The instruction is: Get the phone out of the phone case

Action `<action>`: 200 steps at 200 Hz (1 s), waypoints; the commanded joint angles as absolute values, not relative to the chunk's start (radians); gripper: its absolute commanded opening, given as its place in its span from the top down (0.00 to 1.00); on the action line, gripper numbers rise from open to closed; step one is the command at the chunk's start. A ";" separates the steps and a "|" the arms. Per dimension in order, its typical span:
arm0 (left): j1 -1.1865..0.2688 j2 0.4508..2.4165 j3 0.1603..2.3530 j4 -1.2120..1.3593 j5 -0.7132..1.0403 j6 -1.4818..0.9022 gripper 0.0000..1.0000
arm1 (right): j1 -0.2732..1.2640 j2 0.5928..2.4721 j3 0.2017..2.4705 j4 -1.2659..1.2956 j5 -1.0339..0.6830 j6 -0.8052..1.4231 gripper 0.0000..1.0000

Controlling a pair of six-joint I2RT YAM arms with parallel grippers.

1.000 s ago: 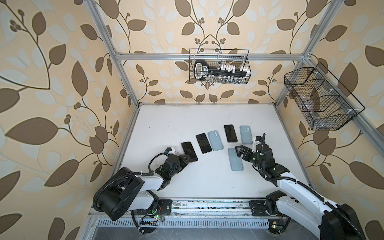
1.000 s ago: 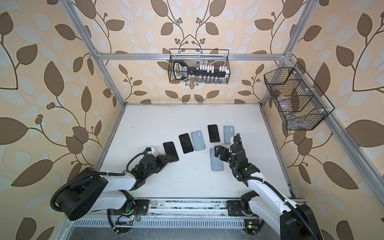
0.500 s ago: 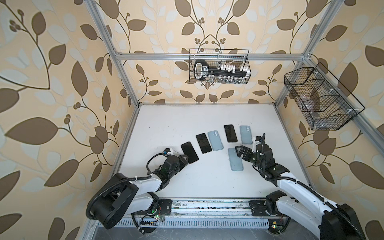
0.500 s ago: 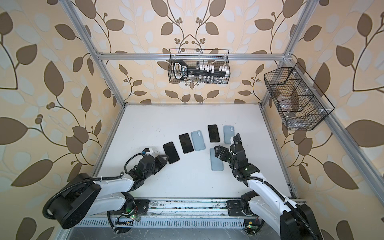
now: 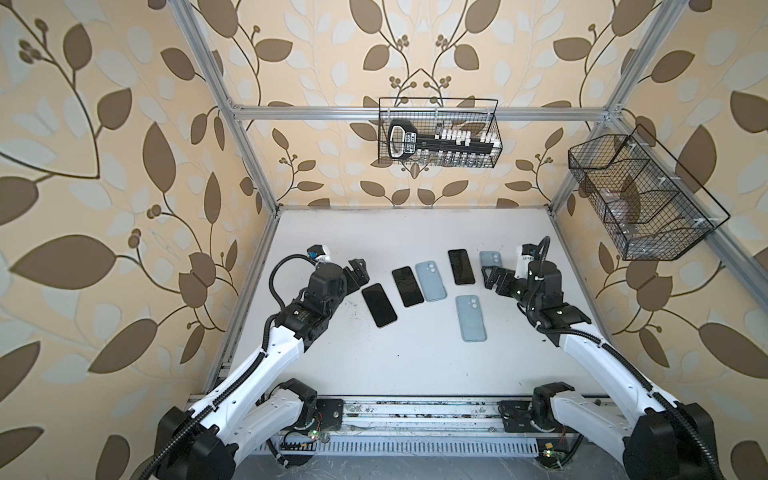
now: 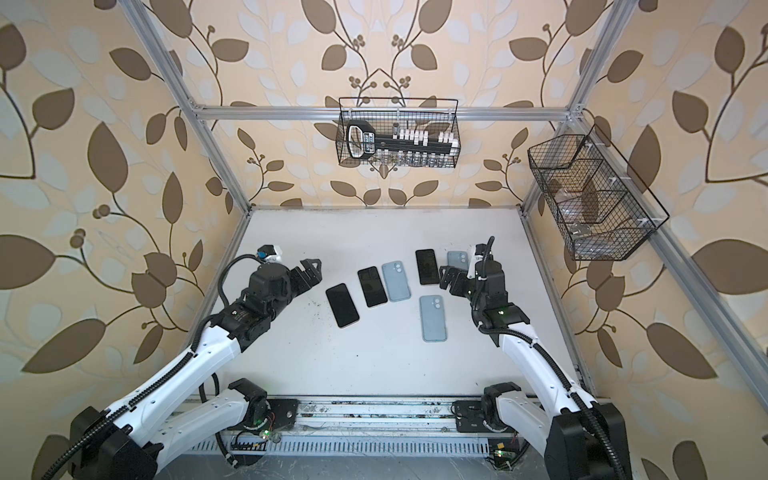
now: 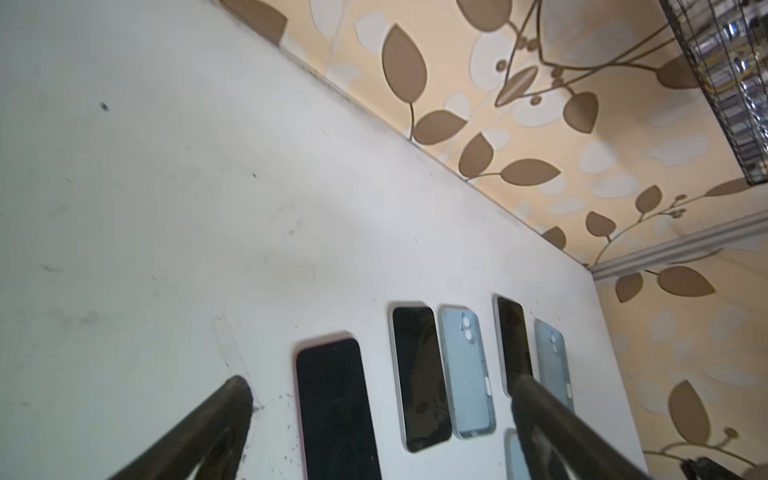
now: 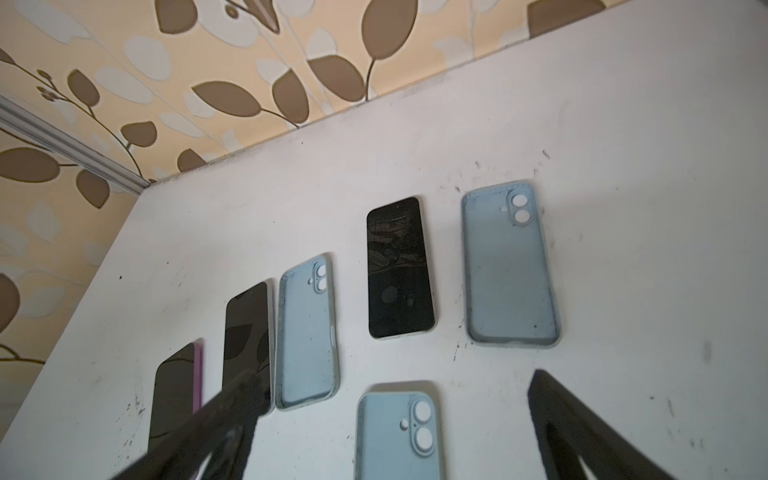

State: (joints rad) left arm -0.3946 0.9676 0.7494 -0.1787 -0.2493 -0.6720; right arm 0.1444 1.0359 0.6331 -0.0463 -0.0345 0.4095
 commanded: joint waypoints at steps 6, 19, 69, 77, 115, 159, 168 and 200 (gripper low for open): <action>-0.351 1.042 0.869 -0.297 -0.404 -0.441 0.01 | 0.096 1.046 0.677 -0.050 -0.047 0.290 0.00; -0.320 1.074 0.876 -0.233 -0.395 -0.359 0.01 | 0.079 1.039 0.678 -0.019 -0.042 0.272 0.00; -0.108 1.122 0.699 0.083 -0.298 -0.237 0.01 | 0.066 1.047 0.693 0.033 0.054 0.161 0.00; -0.051 1.124 0.659 0.136 -0.221 -0.220 0.01 | 0.066 1.047 0.680 0.052 0.085 0.145 0.00; 0.063 1.107 0.493 0.322 -0.164 -0.172 0.01 | 0.058 1.064 0.558 0.245 0.155 0.053 0.00; 0.076 1.203 0.368 0.547 -0.149 -0.132 0.01 | 0.043 1.101 0.395 0.450 0.112 -0.027 0.00; 0.076 1.230 0.365 0.565 -0.150 -0.125 0.01 | 0.039 1.104 0.375 0.481 0.088 -0.007 0.00; 0.084 1.367 0.335 0.750 -0.115 -0.100 0.01 | 0.037 1.156 0.307 0.613 0.109 -0.007 0.00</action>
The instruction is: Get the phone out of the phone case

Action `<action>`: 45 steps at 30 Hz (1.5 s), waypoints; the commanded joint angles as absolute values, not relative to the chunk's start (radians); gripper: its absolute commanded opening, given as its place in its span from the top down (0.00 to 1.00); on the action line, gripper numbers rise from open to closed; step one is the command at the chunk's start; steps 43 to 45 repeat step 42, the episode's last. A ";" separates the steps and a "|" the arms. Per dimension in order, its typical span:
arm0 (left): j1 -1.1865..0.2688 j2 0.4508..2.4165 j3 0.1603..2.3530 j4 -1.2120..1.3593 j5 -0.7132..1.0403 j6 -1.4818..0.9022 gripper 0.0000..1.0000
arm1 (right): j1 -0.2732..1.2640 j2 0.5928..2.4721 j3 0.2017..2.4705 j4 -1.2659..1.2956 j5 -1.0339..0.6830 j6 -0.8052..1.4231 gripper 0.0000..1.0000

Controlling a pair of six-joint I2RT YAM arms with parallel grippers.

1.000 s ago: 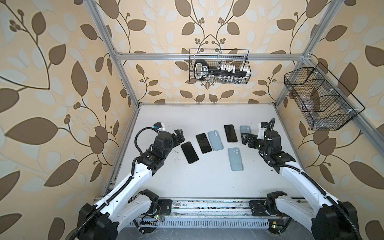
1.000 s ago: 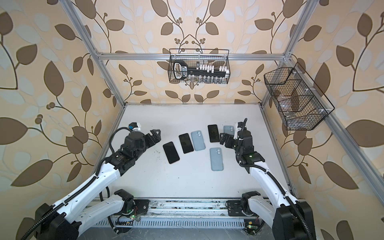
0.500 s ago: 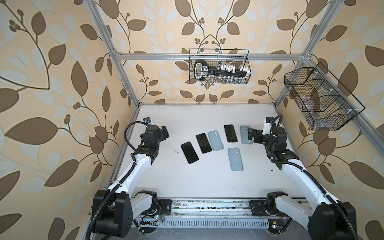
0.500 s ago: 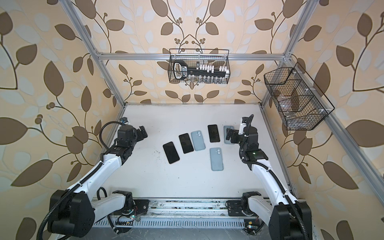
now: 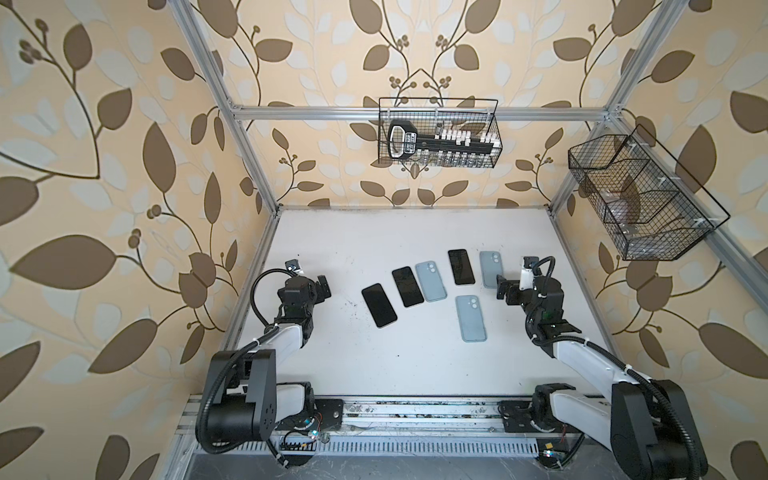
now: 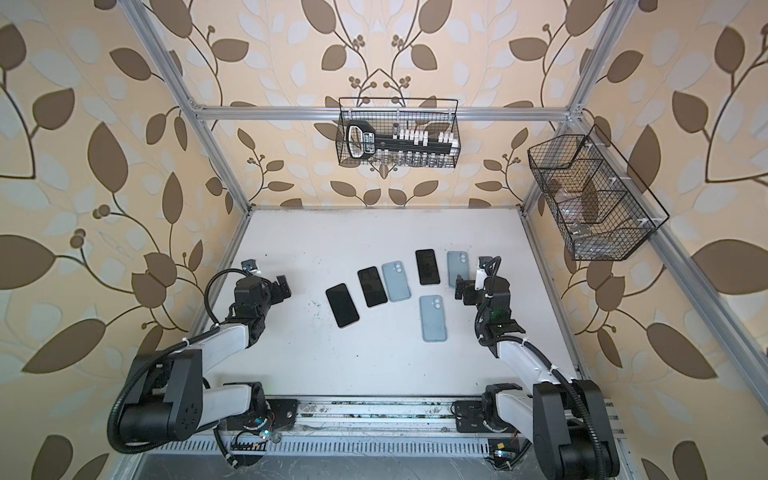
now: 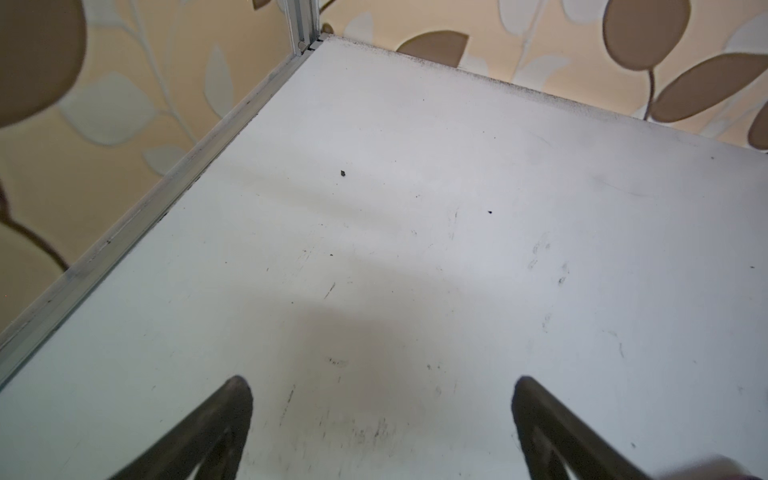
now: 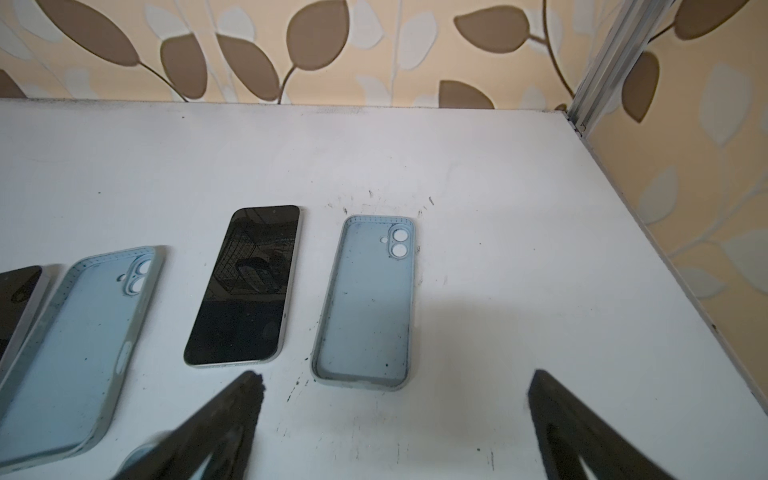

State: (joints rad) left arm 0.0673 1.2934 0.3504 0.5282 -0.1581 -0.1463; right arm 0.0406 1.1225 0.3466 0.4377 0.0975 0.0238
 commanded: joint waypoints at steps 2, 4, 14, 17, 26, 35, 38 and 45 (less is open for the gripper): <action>0.084 1.394 0.332 0.774 -0.093 -0.093 0.01 | 0.037 1.182 0.277 0.692 0.116 -0.009 0.00; 0.084 1.426 0.335 0.803 -0.097 -0.094 0.01 | 0.037 1.215 0.262 0.754 0.103 -0.013 0.00; 0.084 1.502 0.374 0.769 -0.096 -0.088 0.01 | -0.029 1.344 0.188 0.987 0.035 0.045 0.00; 0.057 1.523 0.425 0.697 -0.049 -0.030 0.01 | -0.037 1.344 0.174 1.016 0.017 0.047 0.00; 0.055 1.505 0.410 0.707 -0.046 -0.032 0.01 | -0.010 1.345 0.169 1.028 -0.062 -0.015 0.00; 0.055 1.505 0.408 0.710 -0.047 -0.032 0.01 | -0.015 1.343 0.177 1.016 -0.060 -0.011 0.00; 0.055 1.506 0.408 0.709 -0.047 -0.032 0.01 | -0.014 1.358 0.196 0.989 -0.012 0.007 0.00; 0.055 1.503 0.405 0.712 -0.048 -0.034 0.01 | -0.009 1.346 0.183 1.005 0.028 0.019 0.00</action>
